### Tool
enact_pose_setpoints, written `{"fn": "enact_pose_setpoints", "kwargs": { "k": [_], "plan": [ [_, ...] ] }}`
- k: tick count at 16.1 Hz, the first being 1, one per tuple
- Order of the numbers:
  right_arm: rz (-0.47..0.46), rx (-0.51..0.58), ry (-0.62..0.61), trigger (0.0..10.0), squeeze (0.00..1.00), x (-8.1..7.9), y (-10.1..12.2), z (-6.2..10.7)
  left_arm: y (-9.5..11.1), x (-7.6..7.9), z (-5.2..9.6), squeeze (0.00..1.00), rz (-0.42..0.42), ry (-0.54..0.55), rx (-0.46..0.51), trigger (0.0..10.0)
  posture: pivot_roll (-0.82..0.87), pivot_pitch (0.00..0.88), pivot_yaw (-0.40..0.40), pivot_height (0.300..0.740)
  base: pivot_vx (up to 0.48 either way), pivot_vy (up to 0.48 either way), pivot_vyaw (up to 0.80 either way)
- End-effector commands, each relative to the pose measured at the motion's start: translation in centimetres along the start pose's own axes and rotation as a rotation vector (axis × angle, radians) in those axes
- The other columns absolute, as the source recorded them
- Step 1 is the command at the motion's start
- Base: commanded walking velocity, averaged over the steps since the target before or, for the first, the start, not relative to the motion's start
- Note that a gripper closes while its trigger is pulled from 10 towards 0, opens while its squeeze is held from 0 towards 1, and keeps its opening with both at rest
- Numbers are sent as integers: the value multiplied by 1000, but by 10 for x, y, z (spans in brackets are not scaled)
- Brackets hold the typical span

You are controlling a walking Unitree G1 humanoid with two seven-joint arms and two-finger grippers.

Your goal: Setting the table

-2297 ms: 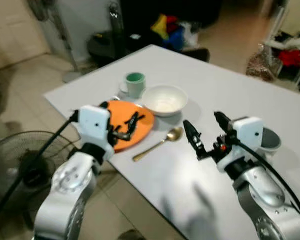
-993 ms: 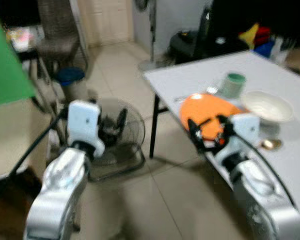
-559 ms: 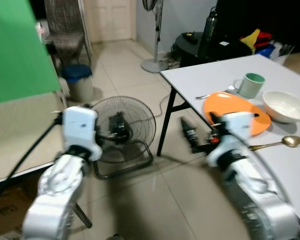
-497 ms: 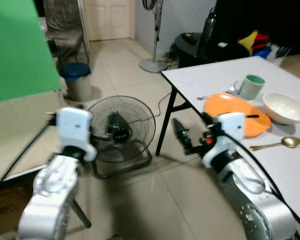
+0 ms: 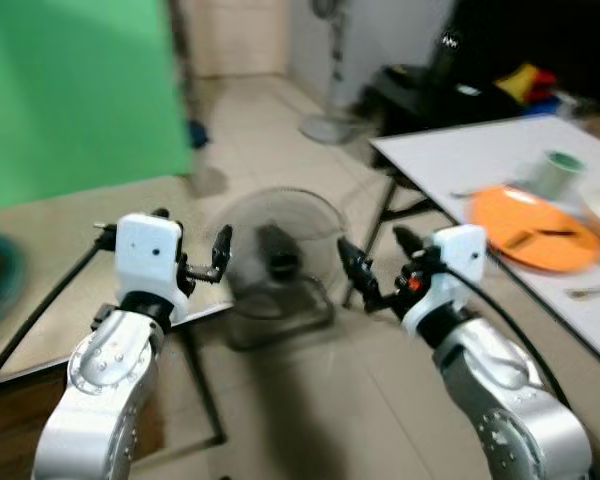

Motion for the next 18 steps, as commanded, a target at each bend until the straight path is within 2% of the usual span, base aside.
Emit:
{"fn": "enact_pose_setpoints", "kwargs": {
  "k": [1, 12, 18],
  "plan": [
    [-13, -12, -50, 10000, 1000, 9, -3, 3, 1, 3, 2, 0, 1, -15, 1, 10000, 170, 0, -32, 740, 0, 334, 0],
    [-33, -14, -9, 10000, 1000, 5, -2, 4, 6, 3, 0, 0, -6, -41, 21, 10000, 169, 0, -25, 740, 0, 333, 0],
    [-34, -14, 17, 10000, 1000, 4, -2, -2, 8, -1, -2, 0, -14, -23, 27, 10000, 189, 0, -37, 740, 0, 327, 0]
  ]
}}
Point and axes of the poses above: a point about 5 cm out from each wrist's last joint towards the gripper, its own z axis pointing back from the gripper into the wrist, its own y axis along the axis of the wrist's last joint, x = y × z, the point moved 1 cm from there along -z, pointing out of the wrist towards the gripper, and after that the axes turned 12 degrees about -z, right-handed, at the moved point
